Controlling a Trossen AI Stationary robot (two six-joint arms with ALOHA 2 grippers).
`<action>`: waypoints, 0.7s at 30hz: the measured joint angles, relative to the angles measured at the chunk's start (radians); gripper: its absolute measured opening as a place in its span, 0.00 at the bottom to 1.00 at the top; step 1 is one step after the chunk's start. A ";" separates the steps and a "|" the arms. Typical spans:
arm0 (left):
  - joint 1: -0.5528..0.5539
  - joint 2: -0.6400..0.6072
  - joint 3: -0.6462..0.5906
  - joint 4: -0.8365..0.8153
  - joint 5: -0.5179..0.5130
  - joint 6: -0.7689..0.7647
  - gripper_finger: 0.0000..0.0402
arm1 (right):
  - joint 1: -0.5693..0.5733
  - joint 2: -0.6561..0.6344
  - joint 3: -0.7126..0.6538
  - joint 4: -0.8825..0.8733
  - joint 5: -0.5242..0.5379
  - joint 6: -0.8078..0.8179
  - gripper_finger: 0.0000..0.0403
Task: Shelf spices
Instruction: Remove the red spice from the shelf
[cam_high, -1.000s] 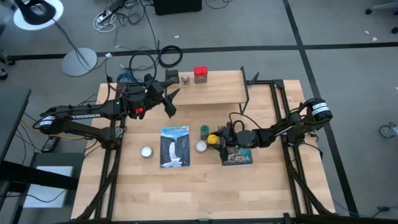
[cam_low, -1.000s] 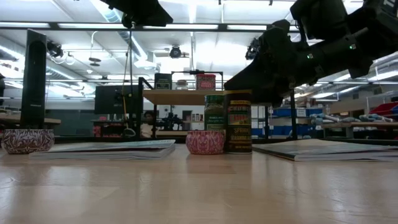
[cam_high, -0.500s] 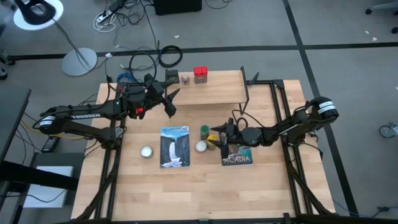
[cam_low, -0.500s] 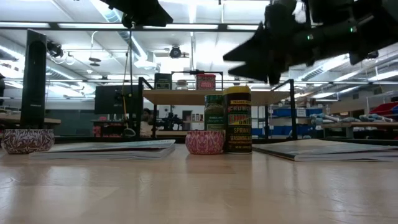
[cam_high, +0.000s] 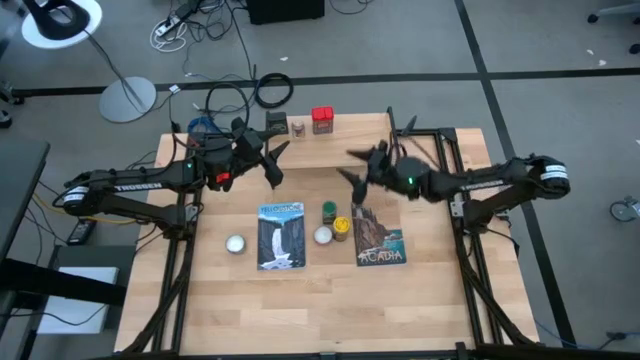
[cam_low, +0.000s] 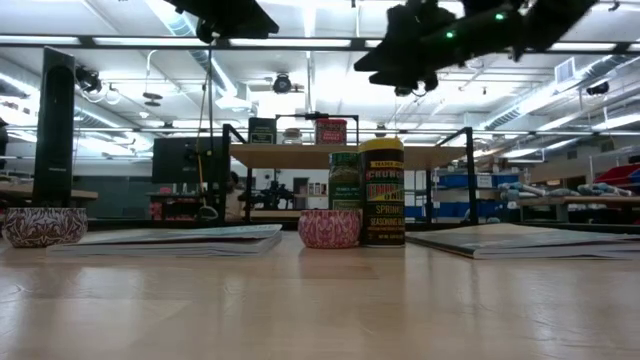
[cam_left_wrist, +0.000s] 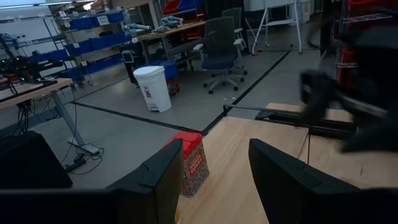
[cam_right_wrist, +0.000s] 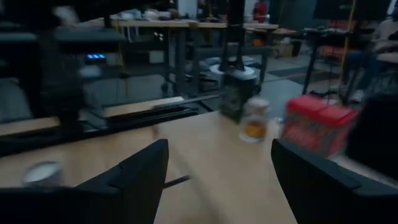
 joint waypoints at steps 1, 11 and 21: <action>0.000 0.000 0.000 -0.002 0.000 0.000 0.47 | -0.030 0.001 0.025 -0.032 -0.032 -0.011 0.71; 0.000 0.000 0.000 -0.002 0.000 -0.005 0.47 | -0.345 0.093 0.232 -0.237 -0.381 -0.092 0.71; 0.000 0.000 0.000 -0.012 0.000 -0.030 0.47 | -0.555 0.269 0.345 -0.248 -0.700 -0.121 0.71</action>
